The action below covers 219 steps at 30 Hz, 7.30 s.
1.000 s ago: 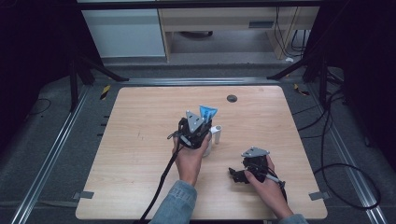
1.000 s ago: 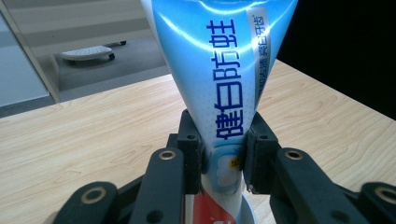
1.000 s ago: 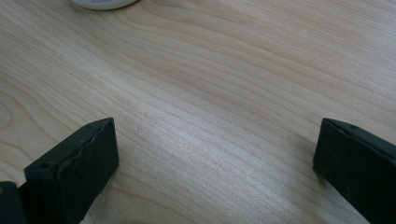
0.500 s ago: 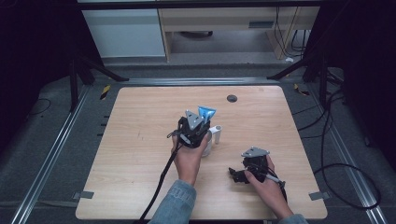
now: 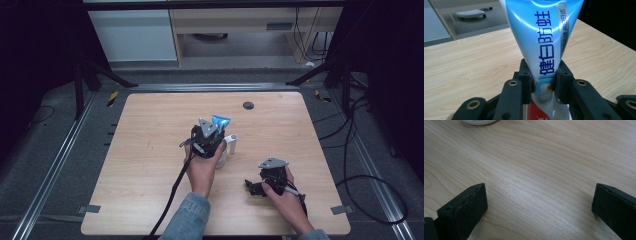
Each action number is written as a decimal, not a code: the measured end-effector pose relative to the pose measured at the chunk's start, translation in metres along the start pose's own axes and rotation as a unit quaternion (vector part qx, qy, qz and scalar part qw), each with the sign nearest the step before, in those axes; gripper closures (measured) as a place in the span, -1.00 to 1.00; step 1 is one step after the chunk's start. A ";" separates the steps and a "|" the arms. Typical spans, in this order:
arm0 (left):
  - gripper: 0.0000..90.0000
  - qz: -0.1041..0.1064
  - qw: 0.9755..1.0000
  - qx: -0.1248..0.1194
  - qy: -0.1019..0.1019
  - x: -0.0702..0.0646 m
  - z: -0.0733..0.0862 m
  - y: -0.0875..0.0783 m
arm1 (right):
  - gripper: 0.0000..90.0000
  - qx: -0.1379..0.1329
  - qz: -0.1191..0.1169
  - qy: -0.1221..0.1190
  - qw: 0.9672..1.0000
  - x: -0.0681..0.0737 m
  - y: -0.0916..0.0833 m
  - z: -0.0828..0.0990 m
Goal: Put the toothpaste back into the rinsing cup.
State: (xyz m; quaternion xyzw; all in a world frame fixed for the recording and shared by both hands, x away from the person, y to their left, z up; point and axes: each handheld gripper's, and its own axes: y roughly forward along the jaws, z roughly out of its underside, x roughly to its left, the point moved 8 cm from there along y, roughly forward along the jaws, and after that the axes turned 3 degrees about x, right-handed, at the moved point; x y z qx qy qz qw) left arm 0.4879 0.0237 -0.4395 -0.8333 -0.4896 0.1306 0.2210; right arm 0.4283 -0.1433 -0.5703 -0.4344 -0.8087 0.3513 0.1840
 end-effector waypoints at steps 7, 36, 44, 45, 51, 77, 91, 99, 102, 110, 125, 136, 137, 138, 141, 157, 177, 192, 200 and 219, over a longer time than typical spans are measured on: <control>0.58 0.001 1.000 0.007 -0.004 0.001 0.003 0.004 | -0.99 0.000 0.000 0.000 1.000 0.000 0.000 0.000; 0.48 0.003 1.000 -0.009 -0.021 0.009 0.001 0.014 | -0.99 -0.001 0.000 -0.001 1.000 0.000 0.000 0.000; 0.35 0.003 1.000 -0.009 -0.026 0.011 0.004 0.016 | -0.99 0.000 0.000 0.000 1.000 0.000 0.000 0.000; 0.34 0.003 1.000 -0.009 -0.028 0.011 0.004 0.017 | -0.99 -0.001 0.000 -0.001 1.000 0.000 0.000 0.000; 0.36 0.002 1.000 -0.010 -0.027 0.011 0.005 0.016 | -0.99 -0.001 0.001 -0.001 1.000 0.000 0.000 0.000; -0.60 0.019 1.000 -0.007 0.006 -0.003 -0.003 -0.008 | -0.99 0.000 0.001 -0.001 1.000 0.000 0.000 0.000; -0.91 0.041 0.998 0.027 0.029 -0.010 -0.002 -0.023 | -0.99 0.000 0.001 -0.001 1.000 0.000 0.000 0.000; -0.92 0.038 0.997 0.047 0.051 -0.004 0.005 -0.030 | -0.99 0.000 0.001 -0.001 1.000 0.000 0.000 0.000; -0.92 0.046 0.995 0.058 0.061 -0.007 0.008 -0.032 | -0.99 -0.001 0.001 -0.001 1.000 0.000 0.000 0.000; -0.93 0.049 0.991 0.092 0.083 -0.001 0.016 -0.032 | -0.99 0.000 0.001 -0.001 1.000 0.000 0.000 0.000; -0.92 0.071 0.982 0.135 0.111 0.018 0.037 -0.036 | -0.99 0.000 0.001 0.000 1.000 0.000 0.000 0.000; -0.92 0.063 0.980 0.156 0.109 0.041 0.055 -0.045 | -0.99 -0.001 0.001 -0.001 1.000 0.000 0.000 0.000; -0.92 0.063 0.979 0.158 0.109 0.042 0.056 -0.046 | -0.99 -0.001 0.001 -0.001 1.000 0.000 0.000 0.000; -0.92 0.061 0.979 0.161 0.112 0.044 0.058 -0.047 | -0.99 -0.001 0.001 -0.001 1.000 0.000 0.000 0.000; -0.92 0.057 0.978 0.166 0.113 0.051 0.065 -0.050 | -0.99 -0.001 0.001 -0.001 1.000 0.000 0.000 0.000; -0.88 0.000 0.979 0.177 0.097 0.097 0.100 -0.074 | -0.99 -0.001 0.001 -0.001 1.000 0.000 0.000 0.000; -0.89 -0.059 0.976 0.201 0.060 0.177 0.134 -0.077 | -0.99 -0.001 0.000 0.000 1.000 0.001 0.000 0.000; -0.88 -0.067 0.978 0.197 -0.012 0.226 0.150 -0.049 | -0.99 -0.001 0.000 0.000 1.000 0.001 0.000 0.000; -0.88 -0.069 0.978 0.196 -0.017 0.229 0.155 -0.038 | -0.99 -0.001 0.000 0.000 1.000 0.001 0.000 0.000; -1.00 -0.058 0.985 0.157 -0.032 0.234 0.161 -0.028 | -0.99 -0.001 0.000 0.001 1.000 0.004 0.003 -0.003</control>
